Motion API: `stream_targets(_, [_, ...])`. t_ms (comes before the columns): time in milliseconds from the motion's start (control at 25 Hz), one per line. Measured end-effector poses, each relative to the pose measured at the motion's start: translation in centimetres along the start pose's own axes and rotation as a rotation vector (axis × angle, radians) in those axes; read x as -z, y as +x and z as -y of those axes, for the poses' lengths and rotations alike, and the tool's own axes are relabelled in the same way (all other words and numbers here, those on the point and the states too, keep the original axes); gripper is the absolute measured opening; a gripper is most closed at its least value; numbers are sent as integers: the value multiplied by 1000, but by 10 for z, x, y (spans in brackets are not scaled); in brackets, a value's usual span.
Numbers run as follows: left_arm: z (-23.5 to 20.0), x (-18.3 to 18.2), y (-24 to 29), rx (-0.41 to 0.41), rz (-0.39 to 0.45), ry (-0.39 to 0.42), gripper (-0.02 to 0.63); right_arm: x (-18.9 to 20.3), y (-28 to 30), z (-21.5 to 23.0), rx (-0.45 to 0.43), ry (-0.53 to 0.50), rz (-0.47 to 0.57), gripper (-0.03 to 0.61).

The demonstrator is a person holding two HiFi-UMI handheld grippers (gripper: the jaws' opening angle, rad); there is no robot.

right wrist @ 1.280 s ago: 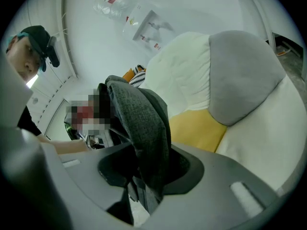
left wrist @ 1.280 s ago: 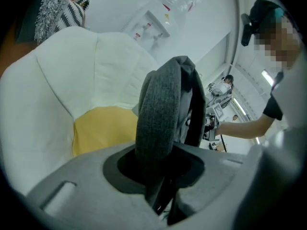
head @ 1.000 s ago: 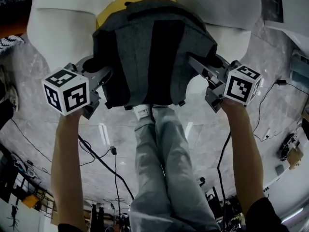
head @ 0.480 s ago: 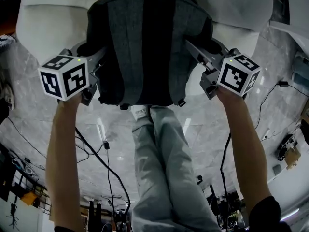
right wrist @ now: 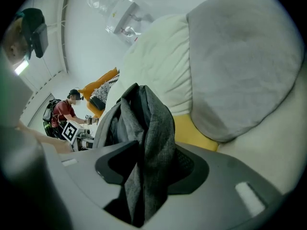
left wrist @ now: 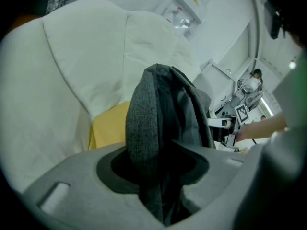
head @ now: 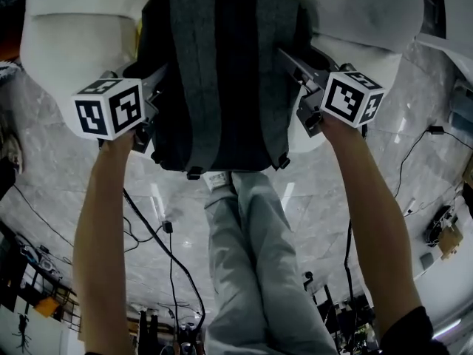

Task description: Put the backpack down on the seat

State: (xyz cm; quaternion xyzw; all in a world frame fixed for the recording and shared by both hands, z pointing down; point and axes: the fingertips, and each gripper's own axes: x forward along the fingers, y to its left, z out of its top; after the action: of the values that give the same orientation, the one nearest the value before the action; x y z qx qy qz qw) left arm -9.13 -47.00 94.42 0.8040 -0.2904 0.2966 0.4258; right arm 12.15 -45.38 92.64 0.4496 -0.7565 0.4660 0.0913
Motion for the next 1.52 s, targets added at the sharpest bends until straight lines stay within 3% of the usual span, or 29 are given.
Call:
stream_targets(440, [-39, 13, 29, -41, -11, -91, 216, 18, 39, 38, 41, 96, 6, 219])
stream_targets(640, [-52, 17, 38, -67, -5, -162, 271, 23, 47, 52, 94, 126, -7, 241])
stream_targets(720, [-57, 18, 38, -92, 7, -203, 294, 24, 50, 52, 101, 134, -24, 255])
stream_targets(880, [-66, 30, 29, -133, 42, -368, 360, 26, 47, 51, 124, 142, -30, 307])
stream_targets(1280, [-44, 62, -9, -203, 14, -475, 345, 12, 0, 50, 197, 152, -26, 334])
stream_targets(1400, [-38, 62, -23, -277, 2, -446, 258, 12, -12, 43, 225, 88, -75, 333])
stream_targets(1520, [-23, 53, -31, -270, -7, -398, 189, 7, -23, 29, 228, 75, -66, 319])
